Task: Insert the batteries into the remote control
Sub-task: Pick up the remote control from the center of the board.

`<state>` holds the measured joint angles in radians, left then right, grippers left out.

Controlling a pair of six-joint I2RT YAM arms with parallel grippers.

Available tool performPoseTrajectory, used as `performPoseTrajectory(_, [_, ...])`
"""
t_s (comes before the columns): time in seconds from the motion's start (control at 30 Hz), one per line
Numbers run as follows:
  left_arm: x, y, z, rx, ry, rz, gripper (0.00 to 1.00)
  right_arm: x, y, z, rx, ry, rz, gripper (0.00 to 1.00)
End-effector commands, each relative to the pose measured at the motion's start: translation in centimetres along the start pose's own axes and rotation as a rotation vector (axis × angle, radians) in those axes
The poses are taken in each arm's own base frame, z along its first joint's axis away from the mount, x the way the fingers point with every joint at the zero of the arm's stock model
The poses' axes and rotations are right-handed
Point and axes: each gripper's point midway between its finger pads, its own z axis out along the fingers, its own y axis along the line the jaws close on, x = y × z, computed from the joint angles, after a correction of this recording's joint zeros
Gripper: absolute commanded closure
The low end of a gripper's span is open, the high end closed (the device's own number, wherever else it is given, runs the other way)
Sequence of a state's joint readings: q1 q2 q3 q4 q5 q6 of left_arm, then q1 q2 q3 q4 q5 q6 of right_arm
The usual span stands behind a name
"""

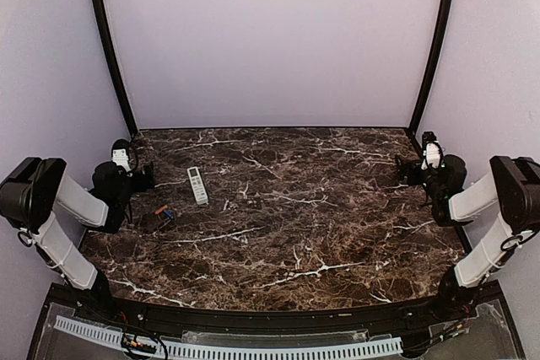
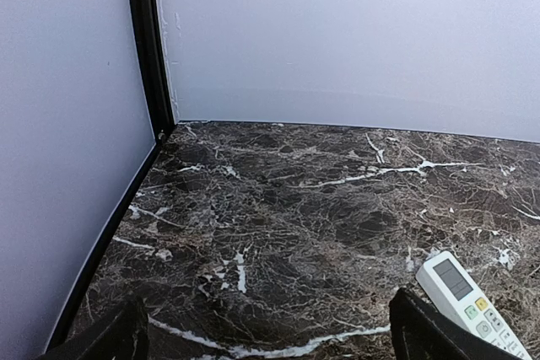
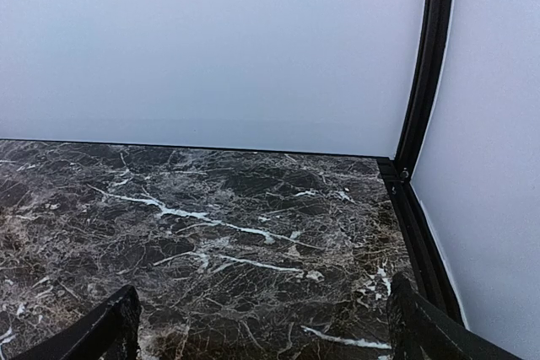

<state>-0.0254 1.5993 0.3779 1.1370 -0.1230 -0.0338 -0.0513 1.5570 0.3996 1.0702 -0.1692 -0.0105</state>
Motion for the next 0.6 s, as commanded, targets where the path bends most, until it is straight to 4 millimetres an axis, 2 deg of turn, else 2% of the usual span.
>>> performPoseTrajectory(0.0, [-1.8, -0.1, -0.1, 0.007, -0.055, 0.004, 0.01, -1.5, 0.3, 0.0, -0.013, -0.049, -0.015, 0.01])
performPoseTrajectory(0.1, [-1.8, -0.1, -0.1, 0.007, -0.056, 0.004, 0.01, -2.2, -0.5, -0.1, 0.032, -0.054, 0.000, 0.01])
performPoseTrajectory(0.27, [-2.1, 0.0, -0.1, 0.001, -0.065, 0.005, 0.01, -5.7, -0.8, -1.2, 0.049, -0.044, 0.023, 0.01])
performPoseTrajectory(0.3, [-2.3, 1.0, -0.3, -0.070, -0.052, -0.001, 0.01, -6.6, -0.8, -1.4, 0.051, -0.044, 0.055, 0.01])
performPoseTrajectory(0.33, [-3.6, 1.7, -0.1, -0.123, -0.056, -0.036, 0.01, -7.2, -0.5, -1.6, 0.036, -0.039, 0.086, 0.01])
performPoseTrajectory(0.37, [-3.2, 3.4, -0.6, -0.227, 0.022, -0.062, 0.01, -8.0, 0.0, -1.8, 0.004, -0.032, 0.112, 0.01])
performPoseTrajectory(0.4, [-5.8, 4.2, -0.2, -0.279, 0.000, -0.082, 0.01, -9.3, 0.7, -2.2, -0.037, -0.049, 0.142, 0.01])
performPoseTrajectory(0.43, [-7.3, 4.1, -0.5, -0.275, -0.009, -0.080, 0.01, -10.1, 1.4, -2.4, -0.080, -0.054, 0.167, 0.01])
performPoseTrajectory(0.47, [-10.4, 3.1, -0.5, -0.223, -0.076, -0.096, 0.01, -10.9, 2.1, -2.6, -0.117, -0.060, 0.194, 0.01])
performPoseTrajectory(0.5, [-11.3, 2.5, -0.4, -0.197, -0.079, -0.113, 0.01, -11.6, 2.6, -2.8, -0.147, -0.059, 0.222, 0.01])
performPoseTrajectory(0.53, [-13.9, 1.3, -0.1, -0.174, -0.116, -0.136, 0.01, -11.9, 2.9, -2.8, -0.158, -0.041, 0.262, 0.01])
performPoseTrajectory(0.57, [-12.6, 0.7, 0.2, -0.185, -0.028, -0.157, 0.04, -12.3, 2.9, -2.7, -0.153, -0.022, 0.305, 0.01])
